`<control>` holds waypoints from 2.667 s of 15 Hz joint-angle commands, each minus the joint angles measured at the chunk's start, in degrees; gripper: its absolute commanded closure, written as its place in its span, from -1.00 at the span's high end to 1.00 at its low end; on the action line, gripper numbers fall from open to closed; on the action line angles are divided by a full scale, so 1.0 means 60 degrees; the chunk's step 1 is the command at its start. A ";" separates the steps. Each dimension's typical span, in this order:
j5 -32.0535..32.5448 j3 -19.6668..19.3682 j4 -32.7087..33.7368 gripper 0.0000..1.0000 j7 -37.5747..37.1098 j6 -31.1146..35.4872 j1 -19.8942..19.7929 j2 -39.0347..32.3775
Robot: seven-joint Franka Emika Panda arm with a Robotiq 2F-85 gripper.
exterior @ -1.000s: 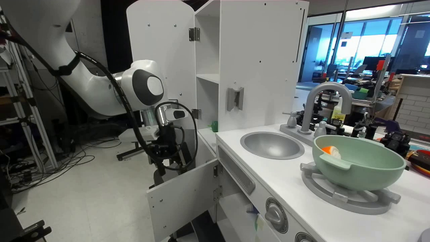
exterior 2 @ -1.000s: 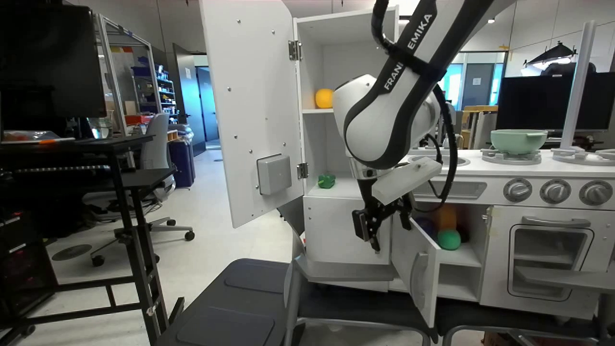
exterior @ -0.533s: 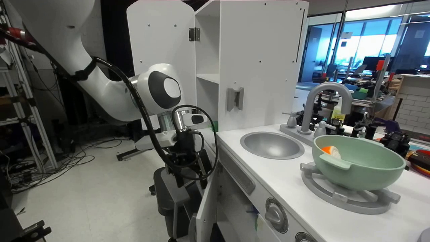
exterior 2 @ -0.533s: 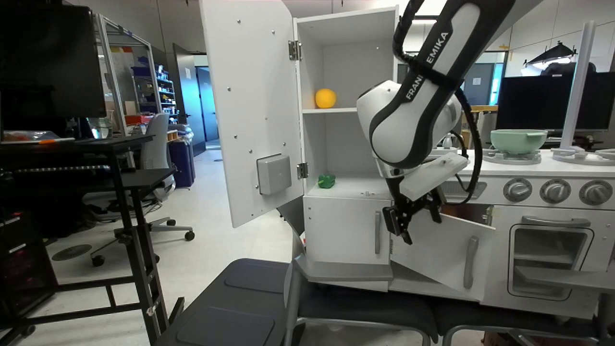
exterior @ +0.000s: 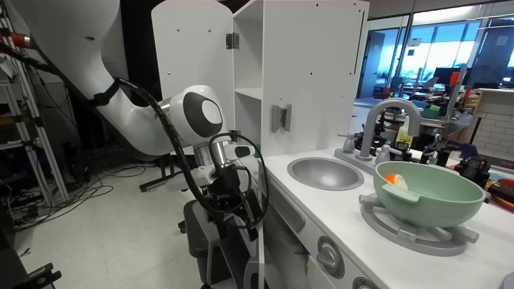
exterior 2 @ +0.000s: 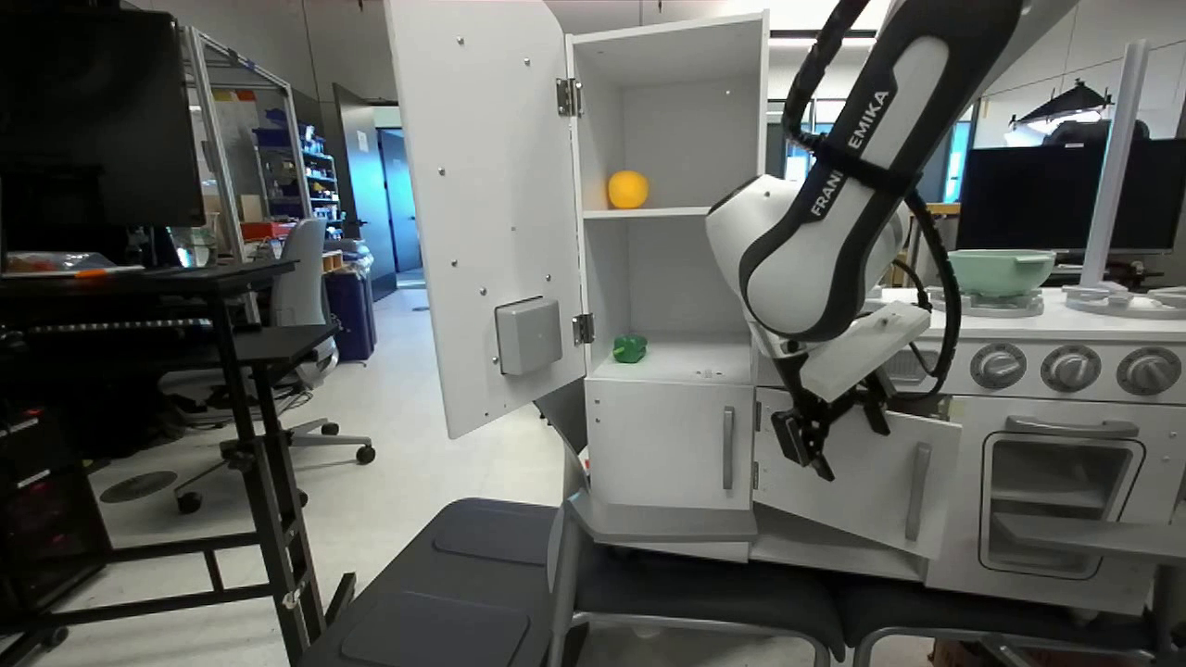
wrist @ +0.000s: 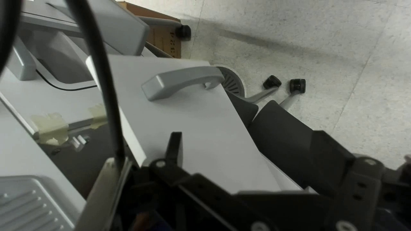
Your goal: Put the orange and the green sponges in the bottom cabinet and close it
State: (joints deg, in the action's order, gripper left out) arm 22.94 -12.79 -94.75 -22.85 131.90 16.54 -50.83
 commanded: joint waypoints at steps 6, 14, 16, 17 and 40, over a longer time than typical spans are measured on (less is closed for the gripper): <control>0.0819 -0.0922 -0.1933 1.00 -0.2175 0.2044 0.0286 0.0559; 0.0364 -0.2396 -0.2452 1.00 -0.4146 0.4880 0.0361 0.0463; 0.0257 -0.2789 -0.2617 1.00 -0.4513 0.5576 0.0450 0.0267; 0.0201 -0.3046 -0.2867 1.00 -0.4705 0.5773 0.0701 0.0401; -0.0625 -0.3973 -0.7827 1.00 0.2209 0.6803 0.2251 0.6056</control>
State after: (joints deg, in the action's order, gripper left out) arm 17.00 -39.42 -136.34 -19.01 175.31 33.52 -25.69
